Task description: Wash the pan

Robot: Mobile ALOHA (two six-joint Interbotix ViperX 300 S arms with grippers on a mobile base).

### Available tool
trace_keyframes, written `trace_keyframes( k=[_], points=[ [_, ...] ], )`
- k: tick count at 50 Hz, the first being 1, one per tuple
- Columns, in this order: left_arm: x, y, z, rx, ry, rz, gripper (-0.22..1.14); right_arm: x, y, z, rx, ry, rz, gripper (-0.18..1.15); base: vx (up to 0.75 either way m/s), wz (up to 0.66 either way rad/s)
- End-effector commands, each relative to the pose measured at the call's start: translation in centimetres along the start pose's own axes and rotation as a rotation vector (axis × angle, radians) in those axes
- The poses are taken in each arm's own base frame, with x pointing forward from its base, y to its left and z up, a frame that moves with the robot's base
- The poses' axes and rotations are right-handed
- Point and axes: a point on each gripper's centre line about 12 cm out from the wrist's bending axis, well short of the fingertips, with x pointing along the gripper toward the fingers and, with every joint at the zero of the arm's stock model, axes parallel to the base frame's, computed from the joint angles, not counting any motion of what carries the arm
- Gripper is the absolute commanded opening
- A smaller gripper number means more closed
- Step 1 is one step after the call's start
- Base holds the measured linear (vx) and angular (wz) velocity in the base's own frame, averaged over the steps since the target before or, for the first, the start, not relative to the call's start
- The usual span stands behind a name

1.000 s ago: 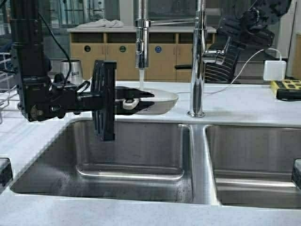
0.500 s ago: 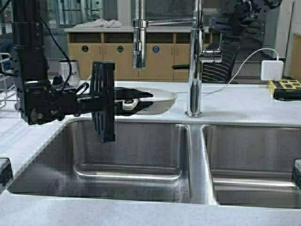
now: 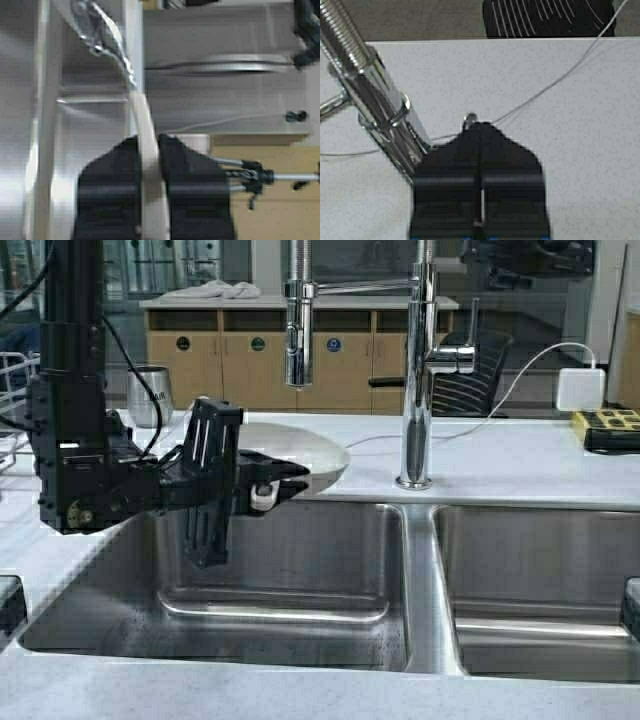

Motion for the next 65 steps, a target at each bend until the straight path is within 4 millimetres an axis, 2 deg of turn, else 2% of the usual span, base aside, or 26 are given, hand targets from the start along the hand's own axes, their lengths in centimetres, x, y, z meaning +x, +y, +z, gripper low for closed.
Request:
trace_keyframes(
  k=[1,4,11,17,24,31,38,44,50,58,65],
  points=[
    [-0.5,-1.0,0.2,-0.039,-0.002,0.101,0.03,-2.7,-0.3,0.4,0.037,-0.038,-0.008,0.07,0.0,0.0],
    [-0.6,-1.4,0.1,-0.081,0.004,0.137,0.03,-3.3,-0.4,-0.1,0.048,-0.029,-0.013,0.07,0.0,0.0],
    [0.2,-3.2,-0.3,-0.116,0.071,0.073,0.03,-4.7,-0.4,-0.8,0.059,-0.018,-0.014,0.07,0.0,0.0],
    [1.3,-3.2,-1.2,-0.071,0.171,0.046,0.03,-6.4,0.5,-1.2,0.056,-0.018,0.007,0.07,0.0,0.0],
    [1.1,-1.3,-1.2,0.034,0.166,0.115,0.03,-8.2,1.2,-2.0,0.05,-0.013,0.029,0.07,0.0,0.0],
    [0.2,1.2,-1.1,0.129,0.171,0.334,0.03,-9.4,1.5,-2.9,0.051,-0.008,0.039,0.07,0.0,0.0],
    [0.4,1.1,-0.2,0.346,0.226,0.52,0.03,-10.3,2.1,-3.2,0.051,-0.023,0.062,0.07,-0.01,0.01],
    [0.7,-0.4,1.7,0.577,0.297,0.757,0.03,-10.7,2.6,-3.2,0.05,-0.032,0.079,0.07,-0.01,0.0],
    [1.1,-3.6,4.1,0.82,0.392,0.95,0.03,-10.8,2.7,-3.0,0.052,-0.04,0.082,0.07,-0.01,0.01],
    [1.3,-7.7,5.8,1.007,0.445,1.012,0.03,-11.1,2.7,-2.6,0.054,-0.057,0.085,0.07,-0.02,0.0],
    [0.9,-11.5,6.0,1.188,0.454,1.03,0.03,-11.5,2.8,-2.0,0.055,-0.078,0.09,0.07,-0.02,0.0]
  ],
)
